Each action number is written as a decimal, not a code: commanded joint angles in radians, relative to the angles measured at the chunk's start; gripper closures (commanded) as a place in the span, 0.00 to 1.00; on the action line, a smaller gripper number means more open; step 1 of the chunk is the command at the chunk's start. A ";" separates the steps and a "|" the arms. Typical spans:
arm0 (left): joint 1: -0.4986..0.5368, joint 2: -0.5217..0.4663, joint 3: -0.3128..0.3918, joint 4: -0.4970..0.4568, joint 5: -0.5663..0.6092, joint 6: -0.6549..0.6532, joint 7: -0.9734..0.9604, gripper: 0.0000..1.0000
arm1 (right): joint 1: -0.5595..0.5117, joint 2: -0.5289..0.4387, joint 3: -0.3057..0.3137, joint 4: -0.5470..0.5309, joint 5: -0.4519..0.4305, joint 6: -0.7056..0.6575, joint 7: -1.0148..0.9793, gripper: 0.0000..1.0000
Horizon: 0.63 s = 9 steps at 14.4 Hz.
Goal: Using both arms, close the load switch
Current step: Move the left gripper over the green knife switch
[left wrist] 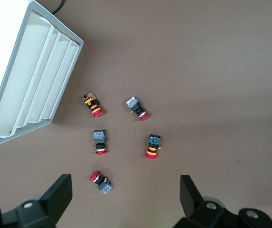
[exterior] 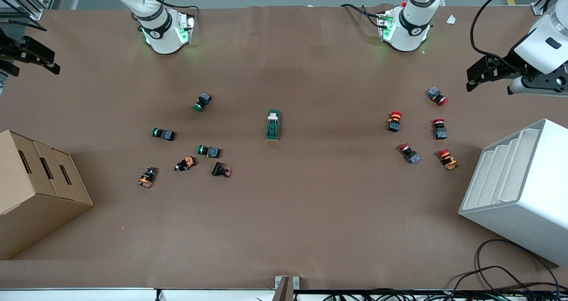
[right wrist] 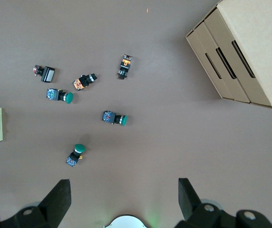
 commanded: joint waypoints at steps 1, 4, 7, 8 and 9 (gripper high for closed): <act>0.000 0.013 -0.003 0.030 -0.011 -0.022 0.011 0.00 | 0.005 -0.022 -0.008 -0.029 0.029 0.005 0.009 0.00; -0.020 0.048 -0.029 0.079 -0.014 -0.022 -0.001 0.00 | 0.005 -0.023 -0.010 -0.029 0.030 -0.006 0.033 0.00; -0.077 0.114 -0.128 0.112 -0.005 0.004 -0.082 0.00 | 0.005 -0.023 -0.010 -0.029 0.030 -0.007 0.032 0.00; -0.105 0.146 -0.167 0.110 0.001 0.033 -0.155 0.00 | 0.005 -0.023 -0.010 -0.029 0.030 -0.009 0.030 0.00; -0.128 0.177 -0.193 0.110 0.010 0.056 -0.226 0.00 | 0.005 -0.023 -0.010 -0.029 0.030 -0.009 0.030 0.00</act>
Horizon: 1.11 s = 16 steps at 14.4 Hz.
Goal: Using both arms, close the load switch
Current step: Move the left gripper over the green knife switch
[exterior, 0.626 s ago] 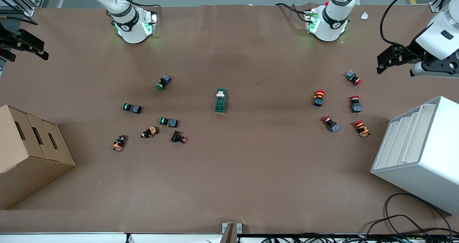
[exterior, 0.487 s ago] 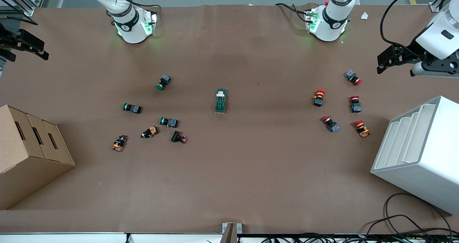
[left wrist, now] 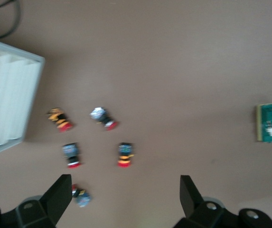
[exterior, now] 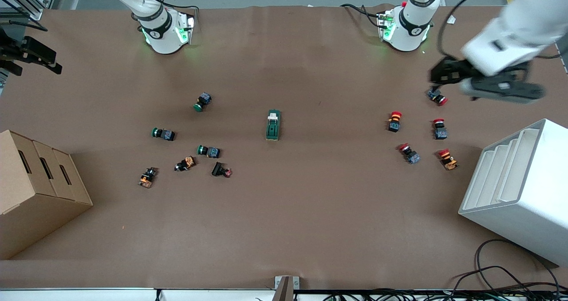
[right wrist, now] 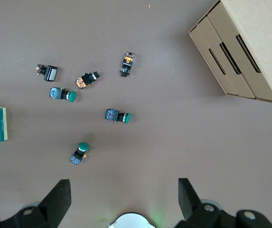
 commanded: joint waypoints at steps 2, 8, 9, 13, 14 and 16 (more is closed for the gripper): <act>-0.105 0.135 -0.089 0.031 0.019 0.094 -0.266 0.00 | 0.004 -0.022 -0.005 -0.025 0.014 -0.005 0.015 0.00; -0.406 0.293 -0.093 -0.004 0.174 0.273 -0.827 0.00 | 0.005 -0.022 -0.005 -0.020 0.013 -0.015 0.013 0.00; -0.444 0.310 -0.093 -0.021 0.195 0.309 -0.910 0.00 | 0.007 -0.022 -0.003 -0.019 0.013 -0.017 0.012 0.00; -0.573 0.369 -0.093 -0.093 0.326 0.438 -1.190 0.00 | 0.007 -0.019 -0.003 -0.011 0.013 -0.017 0.009 0.00; -0.601 0.388 -0.093 -0.101 0.356 0.458 -1.248 0.00 | 0.007 -0.019 -0.003 -0.008 0.011 -0.017 0.009 0.00; -0.650 0.425 -0.093 -0.110 0.440 0.490 -1.354 0.00 | 0.007 -0.019 -0.003 -0.005 0.011 -0.017 0.005 0.00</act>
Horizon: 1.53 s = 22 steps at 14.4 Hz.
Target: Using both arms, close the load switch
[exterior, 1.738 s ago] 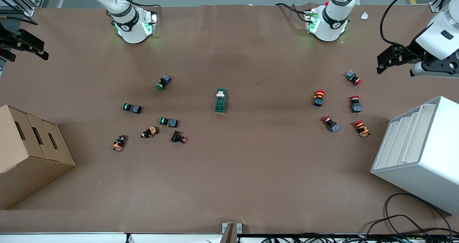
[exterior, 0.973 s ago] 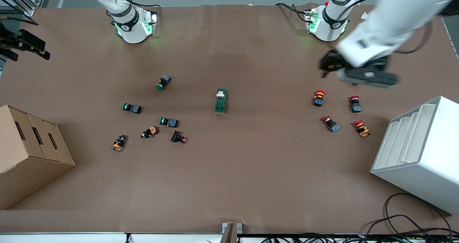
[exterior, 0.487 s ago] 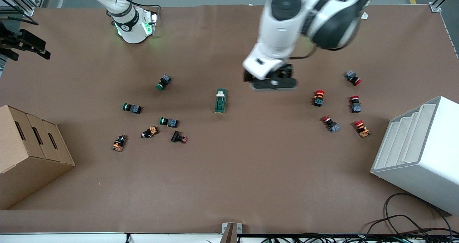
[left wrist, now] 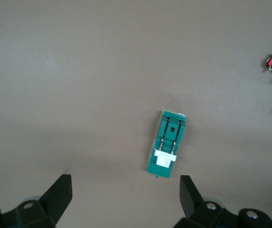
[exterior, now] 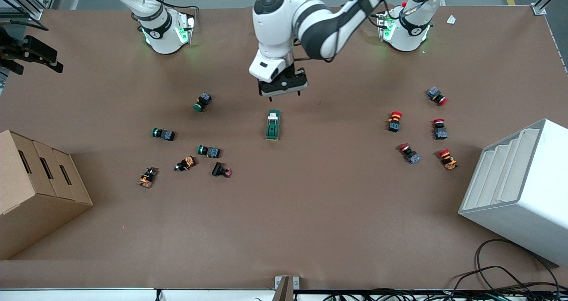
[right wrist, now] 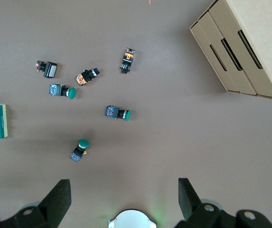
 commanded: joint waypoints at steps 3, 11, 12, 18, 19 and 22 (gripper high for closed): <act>-0.092 0.066 0.003 -0.052 0.262 0.077 -0.265 0.00 | 0.007 -0.014 -0.002 0.001 0.005 -0.003 0.005 0.00; -0.179 0.158 -0.003 -0.192 0.783 0.165 -0.768 0.00 | 0.007 0.018 -0.002 0.014 0.000 0.000 0.005 0.00; -0.179 0.172 -0.003 -0.203 0.847 0.165 -0.831 0.00 | 0.009 0.018 -0.002 0.014 0.000 0.003 0.005 0.00; -0.198 0.238 -0.003 -0.249 1.126 0.153 -1.006 0.00 | -0.002 0.053 -0.003 0.016 -0.003 0.029 0.004 0.00; -0.199 0.252 -0.002 -0.249 1.175 0.151 -1.041 0.00 | -0.002 0.069 -0.005 0.016 -0.006 0.032 0.004 0.00; -0.207 0.278 -0.002 -0.249 1.266 0.127 -1.094 0.00 | 0.000 0.147 -0.005 0.034 -0.032 0.057 0.004 0.00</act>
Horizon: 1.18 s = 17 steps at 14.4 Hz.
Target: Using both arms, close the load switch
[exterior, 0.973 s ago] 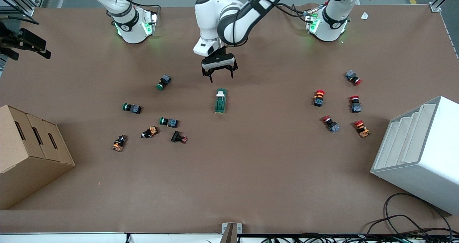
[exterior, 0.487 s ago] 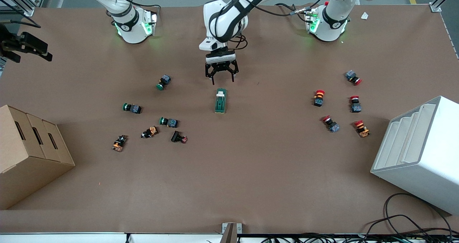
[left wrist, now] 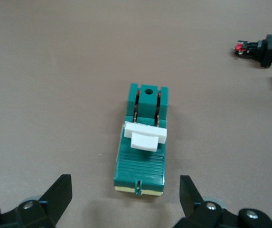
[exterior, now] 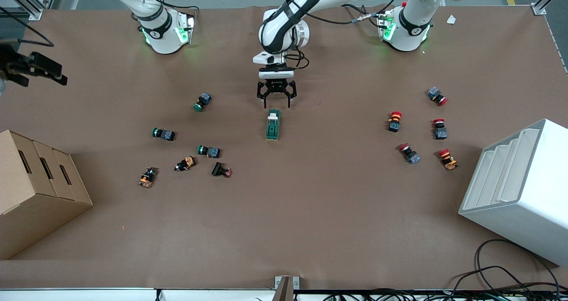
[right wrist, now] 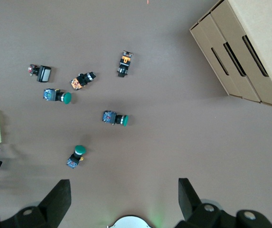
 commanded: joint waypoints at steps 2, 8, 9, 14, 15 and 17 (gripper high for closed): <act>-0.029 0.023 0.003 0.002 0.062 -0.043 -0.030 0.00 | 0.014 0.068 0.004 0.026 -0.022 0.010 0.018 0.00; -0.055 0.040 0.003 0.002 0.118 -0.107 -0.033 0.00 | 0.194 0.124 0.008 -0.004 0.068 0.060 0.494 0.00; -0.063 0.043 0.003 0.002 0.116 -0.125 -0.035 0.00 | 0.233 0.134 0.008 -0.011 0.099 0.080 0.575 0.00; -0.097 0.097 0.008 0.014 0.150 -0.187 -0.082 0.00 | 0.474 0.146 0.008 -0.164 0.142 0.328 1.040 0.00; -0.097 0.100 0.009 0.014 0.157 -0.188 -0.087 0.00 | 0.510 0.144 0.008 -0.206 0.169 0.390 1.099 0.00; -0.097 0.102 0.009 0.014 0.176 -0.189 -0.110 0.00 | 0.566 0.157 0.008 -0.283 0.228 0.488 1.121 0.00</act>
